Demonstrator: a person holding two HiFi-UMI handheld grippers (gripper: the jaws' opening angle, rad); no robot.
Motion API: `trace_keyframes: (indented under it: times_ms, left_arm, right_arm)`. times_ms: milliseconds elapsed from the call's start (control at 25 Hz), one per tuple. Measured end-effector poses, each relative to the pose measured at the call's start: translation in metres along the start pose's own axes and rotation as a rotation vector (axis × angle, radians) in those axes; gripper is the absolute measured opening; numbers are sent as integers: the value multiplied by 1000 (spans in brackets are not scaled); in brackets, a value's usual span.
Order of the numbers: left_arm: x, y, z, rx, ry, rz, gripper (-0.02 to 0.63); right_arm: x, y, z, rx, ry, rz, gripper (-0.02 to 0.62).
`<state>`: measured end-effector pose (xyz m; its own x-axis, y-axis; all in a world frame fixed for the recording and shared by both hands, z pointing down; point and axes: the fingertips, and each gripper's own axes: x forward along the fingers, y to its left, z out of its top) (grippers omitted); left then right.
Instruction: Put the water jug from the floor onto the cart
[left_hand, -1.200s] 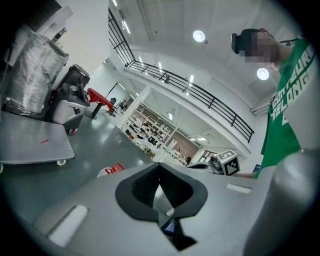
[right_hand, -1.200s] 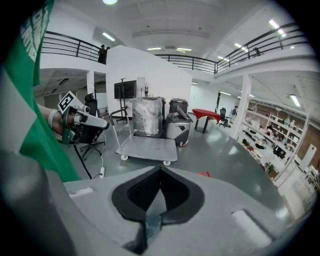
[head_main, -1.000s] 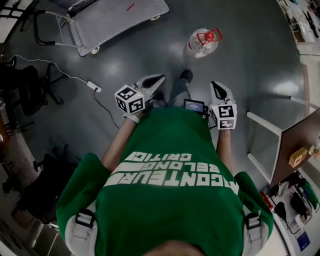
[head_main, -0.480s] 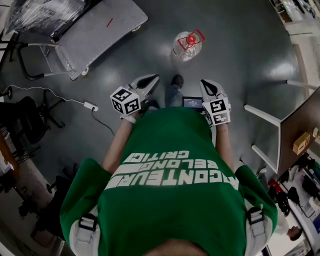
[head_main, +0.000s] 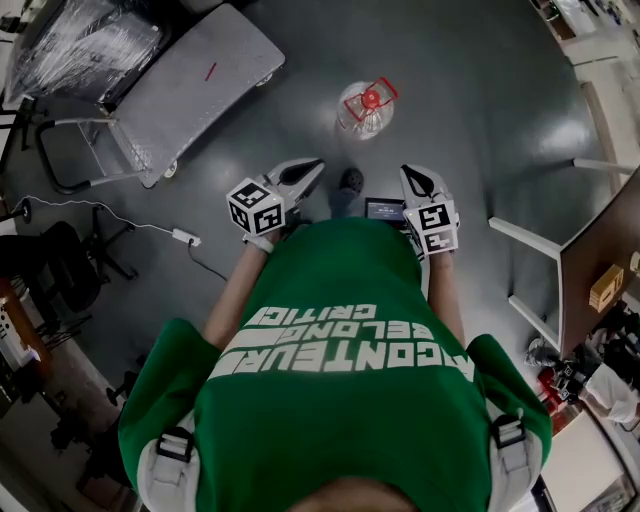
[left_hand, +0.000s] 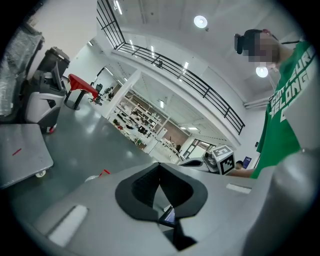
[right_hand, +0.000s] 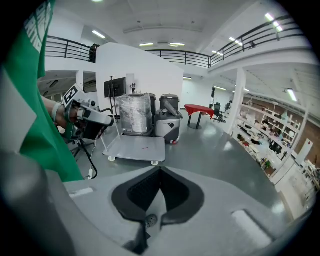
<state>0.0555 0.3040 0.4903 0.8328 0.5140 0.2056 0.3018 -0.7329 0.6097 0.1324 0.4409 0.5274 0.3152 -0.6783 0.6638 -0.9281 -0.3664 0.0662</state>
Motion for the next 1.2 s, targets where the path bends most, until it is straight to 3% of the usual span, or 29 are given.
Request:
trace_keyframes:
  times_ms: [520,1200]
  left_arm:
    - [62,12,20,-15,30,-21,9]
    - [114,40,38,-52,27,19,9]
  right_arm:
    - [13,-66,-5,32,28,-12,-6]
    - [51,-133,13,-21,57,46,-6]
